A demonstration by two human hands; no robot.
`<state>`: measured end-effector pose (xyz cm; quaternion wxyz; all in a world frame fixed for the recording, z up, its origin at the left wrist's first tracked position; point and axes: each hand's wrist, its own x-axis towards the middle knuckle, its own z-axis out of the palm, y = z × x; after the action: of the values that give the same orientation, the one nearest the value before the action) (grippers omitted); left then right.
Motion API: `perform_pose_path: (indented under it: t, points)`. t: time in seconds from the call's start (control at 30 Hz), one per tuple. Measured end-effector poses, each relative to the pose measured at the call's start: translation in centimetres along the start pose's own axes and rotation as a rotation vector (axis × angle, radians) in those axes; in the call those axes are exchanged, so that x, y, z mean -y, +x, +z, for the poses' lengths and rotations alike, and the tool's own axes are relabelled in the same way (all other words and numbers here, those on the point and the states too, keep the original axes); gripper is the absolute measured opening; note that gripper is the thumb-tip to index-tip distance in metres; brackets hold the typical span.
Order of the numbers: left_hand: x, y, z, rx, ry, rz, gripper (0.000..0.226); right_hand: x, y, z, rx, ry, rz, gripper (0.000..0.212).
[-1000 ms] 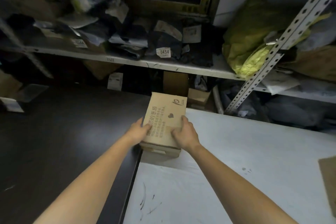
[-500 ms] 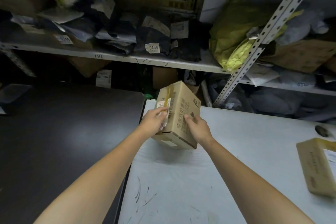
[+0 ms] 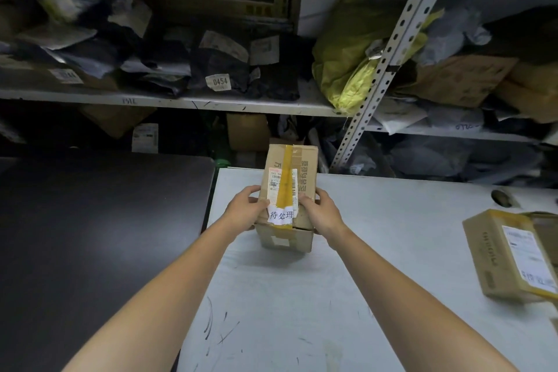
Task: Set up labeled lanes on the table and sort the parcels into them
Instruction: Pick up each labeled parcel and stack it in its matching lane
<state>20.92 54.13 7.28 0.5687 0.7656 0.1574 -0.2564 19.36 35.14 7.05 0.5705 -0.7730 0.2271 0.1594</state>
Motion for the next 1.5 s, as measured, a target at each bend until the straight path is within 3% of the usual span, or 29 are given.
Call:
perform_pose_path:
  t: [0.6,0.87,1.3,1.5]
  points:
    - [-2.9,2.2,2.6,-0.011,0.075,-0.023,0.055,-1.1,3.0,-2.6,-0.011,0.084,0.005,0.055]
    - [-4.7,-0.2,4.6,0.068,0.084,0.010,0.058,-1.3,0.2,-6.0,-0.089,0.132,0.022,0.058]
    - [-7.1,-10.3,19.0,0.435,0.192,0.108,0.059,-8.1,-15.1,-20.1,-0.380,0.201,0.094,0.056]
    - [-5.5,-16.1,27.3,0.503,0.208,0.130,0.060,-13.6,-21.5,-26.8,-0.427,0.251,0.108,0.057]
